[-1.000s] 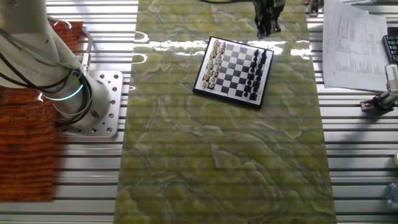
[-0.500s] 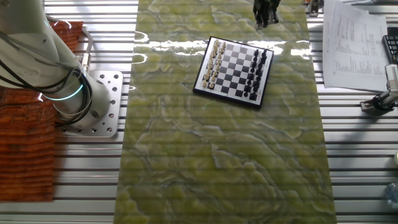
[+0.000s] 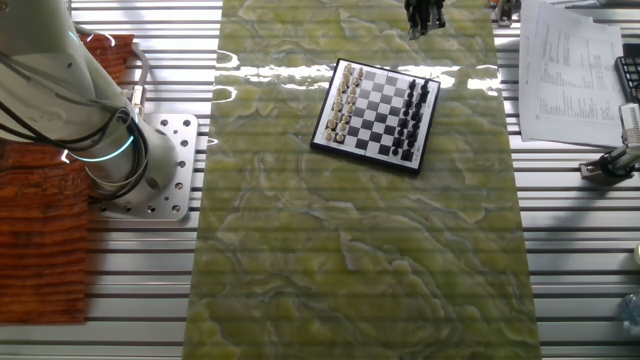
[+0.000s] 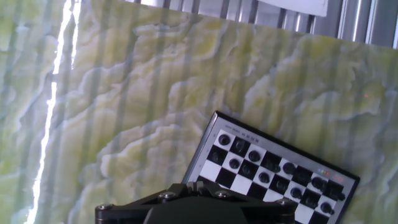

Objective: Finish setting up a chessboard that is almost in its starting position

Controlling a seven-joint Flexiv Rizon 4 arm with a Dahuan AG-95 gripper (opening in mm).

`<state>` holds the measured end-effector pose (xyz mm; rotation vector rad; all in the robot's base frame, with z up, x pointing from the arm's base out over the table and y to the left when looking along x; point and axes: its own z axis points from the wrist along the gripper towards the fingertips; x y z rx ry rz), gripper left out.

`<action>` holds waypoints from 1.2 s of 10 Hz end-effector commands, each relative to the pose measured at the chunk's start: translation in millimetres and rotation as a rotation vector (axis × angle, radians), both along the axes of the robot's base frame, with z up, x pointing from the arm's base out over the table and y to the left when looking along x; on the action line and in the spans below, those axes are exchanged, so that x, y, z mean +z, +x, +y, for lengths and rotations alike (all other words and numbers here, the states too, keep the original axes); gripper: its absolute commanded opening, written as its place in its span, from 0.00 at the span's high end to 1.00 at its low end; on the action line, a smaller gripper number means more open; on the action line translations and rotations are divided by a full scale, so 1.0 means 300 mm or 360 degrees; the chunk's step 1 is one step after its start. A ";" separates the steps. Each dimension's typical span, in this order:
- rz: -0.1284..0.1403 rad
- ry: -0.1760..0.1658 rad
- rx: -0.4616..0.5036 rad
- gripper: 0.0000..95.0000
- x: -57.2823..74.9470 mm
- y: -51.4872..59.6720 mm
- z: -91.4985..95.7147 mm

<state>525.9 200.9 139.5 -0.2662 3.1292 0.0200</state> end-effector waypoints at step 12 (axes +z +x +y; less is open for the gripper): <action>0.0011 0.0003 -0.0165 1.00 0.000 0.001 0.003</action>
